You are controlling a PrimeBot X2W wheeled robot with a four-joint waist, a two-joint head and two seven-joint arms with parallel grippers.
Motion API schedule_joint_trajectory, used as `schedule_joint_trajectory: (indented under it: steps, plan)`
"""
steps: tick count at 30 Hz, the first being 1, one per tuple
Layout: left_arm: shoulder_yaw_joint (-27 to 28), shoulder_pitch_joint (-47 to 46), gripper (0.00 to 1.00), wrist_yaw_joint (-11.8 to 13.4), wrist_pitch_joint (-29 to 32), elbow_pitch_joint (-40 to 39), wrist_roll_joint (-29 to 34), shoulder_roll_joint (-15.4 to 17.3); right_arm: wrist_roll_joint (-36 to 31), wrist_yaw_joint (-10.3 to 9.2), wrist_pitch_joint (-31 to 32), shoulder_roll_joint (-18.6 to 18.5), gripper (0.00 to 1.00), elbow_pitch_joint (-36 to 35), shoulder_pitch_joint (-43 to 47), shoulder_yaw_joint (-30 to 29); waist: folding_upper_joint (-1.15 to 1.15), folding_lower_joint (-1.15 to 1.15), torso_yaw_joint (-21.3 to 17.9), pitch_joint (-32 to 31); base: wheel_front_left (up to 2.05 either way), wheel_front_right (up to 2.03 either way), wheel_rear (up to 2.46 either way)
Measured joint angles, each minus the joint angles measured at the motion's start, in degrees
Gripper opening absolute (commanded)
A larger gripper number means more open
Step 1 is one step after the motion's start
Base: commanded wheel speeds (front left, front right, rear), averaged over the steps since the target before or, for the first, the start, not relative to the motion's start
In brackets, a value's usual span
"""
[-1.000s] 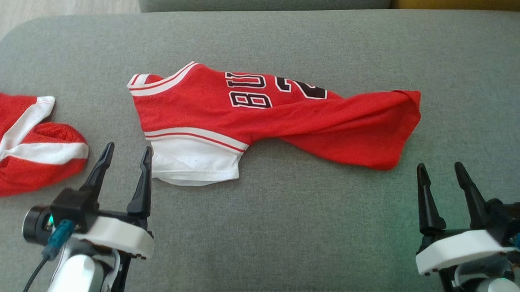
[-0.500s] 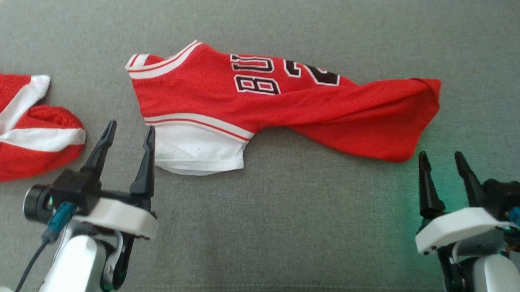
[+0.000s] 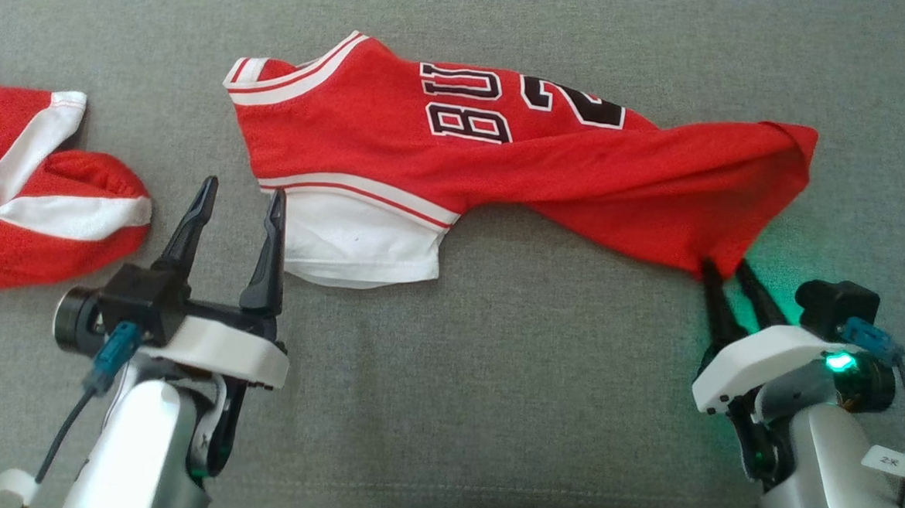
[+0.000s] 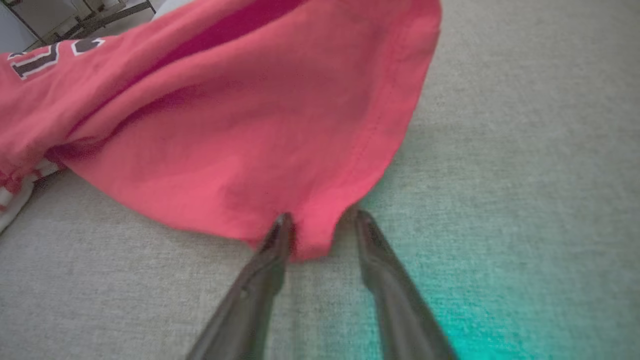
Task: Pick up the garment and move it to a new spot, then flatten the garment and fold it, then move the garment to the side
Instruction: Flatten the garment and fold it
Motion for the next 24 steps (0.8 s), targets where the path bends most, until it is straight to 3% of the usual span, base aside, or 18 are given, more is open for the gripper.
schedule_joint_trajectory:
  steps: [3, 12, 19, 24]
  plan:
    - [0.1, -0.5, 1.00, 0.0, 0.0, 0.1, 0.0, -0.1, 1.1, 0.00, -0.6, -0.4, 0.00, -0.6, 0.0, 0.5, 0.00, 0.00, 0.0, 0.1, 0.00, 0.00, 0.00]
    - [1.5, -0.4, 1.00, 0.0, 0.0, 0.0, 0.0, -0.3, 1.2, 0.00, -2.2, -1.3, 0.00, -13.6, 0.9, -1.6, 0.00, -0.01, -1.2, -1.8, 0.00, 0.00, 0.00]
    - [1.6, -0.2, 1.00, -0.5, 0.0, -0.2, 0.0, -0.3, -0.5, 0.00, 0.7, -1.3, 0.00, -24.7, 5.3, -4.3, 0.00, -0.01, -2.0, -3.1, 0.00, 0.00, 0.00]
    - [1.7, 0.4, 1.00, -0.5, -0.1, -0.3, 0.0, -0.3, -1.1, 0.00, 4.0, -0.7, 0.00, -28.4, 11.0, -5.9, 0.00, -0.01, -2.2, -3.9, 0.00, 0.00, 0.00]
